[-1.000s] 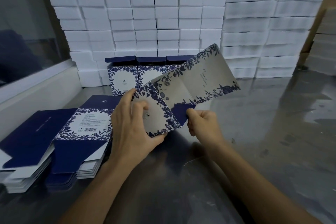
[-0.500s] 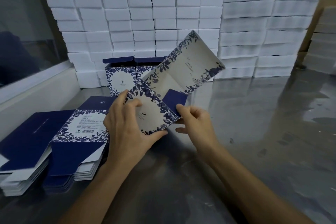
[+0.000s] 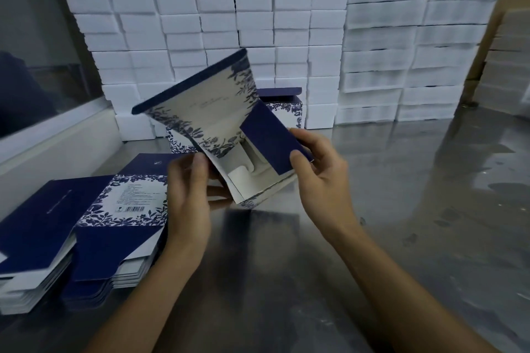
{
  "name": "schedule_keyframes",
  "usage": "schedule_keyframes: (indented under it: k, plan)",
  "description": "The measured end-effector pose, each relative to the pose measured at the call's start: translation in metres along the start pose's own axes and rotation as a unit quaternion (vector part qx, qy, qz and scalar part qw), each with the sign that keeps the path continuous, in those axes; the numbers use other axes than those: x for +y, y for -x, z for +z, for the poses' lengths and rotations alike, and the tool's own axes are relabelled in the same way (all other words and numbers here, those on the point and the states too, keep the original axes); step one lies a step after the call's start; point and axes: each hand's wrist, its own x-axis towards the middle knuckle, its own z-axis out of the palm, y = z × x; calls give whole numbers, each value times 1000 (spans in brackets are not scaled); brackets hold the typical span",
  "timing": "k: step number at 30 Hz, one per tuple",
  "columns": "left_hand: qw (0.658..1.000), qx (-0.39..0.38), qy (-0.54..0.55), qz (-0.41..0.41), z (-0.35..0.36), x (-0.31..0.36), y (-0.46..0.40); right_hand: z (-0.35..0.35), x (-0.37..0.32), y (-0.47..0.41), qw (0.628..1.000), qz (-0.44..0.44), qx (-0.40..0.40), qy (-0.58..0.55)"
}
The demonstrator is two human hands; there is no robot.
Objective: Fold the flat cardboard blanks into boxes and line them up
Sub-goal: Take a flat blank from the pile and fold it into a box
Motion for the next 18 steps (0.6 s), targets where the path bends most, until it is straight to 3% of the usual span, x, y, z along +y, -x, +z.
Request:
schedule_keyframes:
  k: [3,14,18]
  plan:
    - [999,1,9,-35,-5,-3,-6,1,0,0,999,-24,-13,27]
    - [993,58,-95,-33,-18,-15,-10,7,8,5,997,-39,-57,29]
    - [994,88,-65,-17,-18,-11,-15,7,12,6,996,-45,-51,53]
